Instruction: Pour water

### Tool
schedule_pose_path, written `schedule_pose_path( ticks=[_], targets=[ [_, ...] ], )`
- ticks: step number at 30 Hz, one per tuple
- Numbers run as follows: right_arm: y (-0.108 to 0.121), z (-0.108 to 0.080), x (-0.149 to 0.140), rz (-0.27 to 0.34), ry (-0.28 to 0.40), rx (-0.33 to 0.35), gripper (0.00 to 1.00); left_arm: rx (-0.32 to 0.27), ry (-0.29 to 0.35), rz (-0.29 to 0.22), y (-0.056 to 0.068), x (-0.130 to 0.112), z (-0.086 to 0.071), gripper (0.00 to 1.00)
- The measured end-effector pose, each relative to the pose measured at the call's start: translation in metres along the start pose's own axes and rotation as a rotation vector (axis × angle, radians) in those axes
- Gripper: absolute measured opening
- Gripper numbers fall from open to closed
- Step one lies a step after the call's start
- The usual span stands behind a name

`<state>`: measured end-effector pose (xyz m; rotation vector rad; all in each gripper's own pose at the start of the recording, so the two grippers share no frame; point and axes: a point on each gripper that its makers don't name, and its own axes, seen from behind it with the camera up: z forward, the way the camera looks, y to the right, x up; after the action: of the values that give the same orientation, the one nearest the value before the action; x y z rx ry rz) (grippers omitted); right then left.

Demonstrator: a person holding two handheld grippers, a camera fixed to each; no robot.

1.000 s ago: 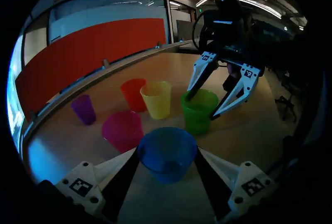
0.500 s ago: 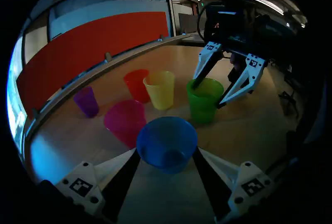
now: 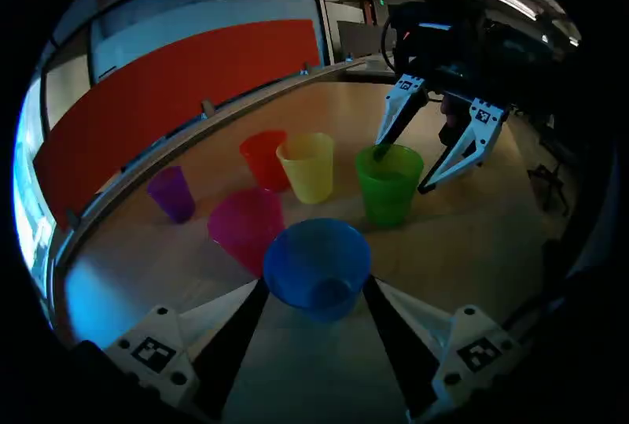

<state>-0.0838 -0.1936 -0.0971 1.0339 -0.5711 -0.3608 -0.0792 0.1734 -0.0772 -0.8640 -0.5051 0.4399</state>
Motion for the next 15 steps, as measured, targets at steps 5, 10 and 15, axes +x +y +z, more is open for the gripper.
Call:
schedule_pose_path(
  ticks=[5, 10, 15],
  targets=[
    [0.0, -0.008, -0.005, 0.008, 0.0, -0.016, 0.98, 0.009, -0.008, 0.014, 0.0, -0.002, -0.006, 0.89],
    [0.0, -0.017, -0.011, 0.02, 0.002, -0.038, 0.98, 0.02, -0.016, 0.021, 0.0, -0.004, -0.013, 0.89],
    [0.002, -0.028, -0.017, 0.038, 0.011, -0.066, 0.98, 0.037, -0.024, 0.017, -0.002, -0.01, -0.022, 0.89]
  ],
)
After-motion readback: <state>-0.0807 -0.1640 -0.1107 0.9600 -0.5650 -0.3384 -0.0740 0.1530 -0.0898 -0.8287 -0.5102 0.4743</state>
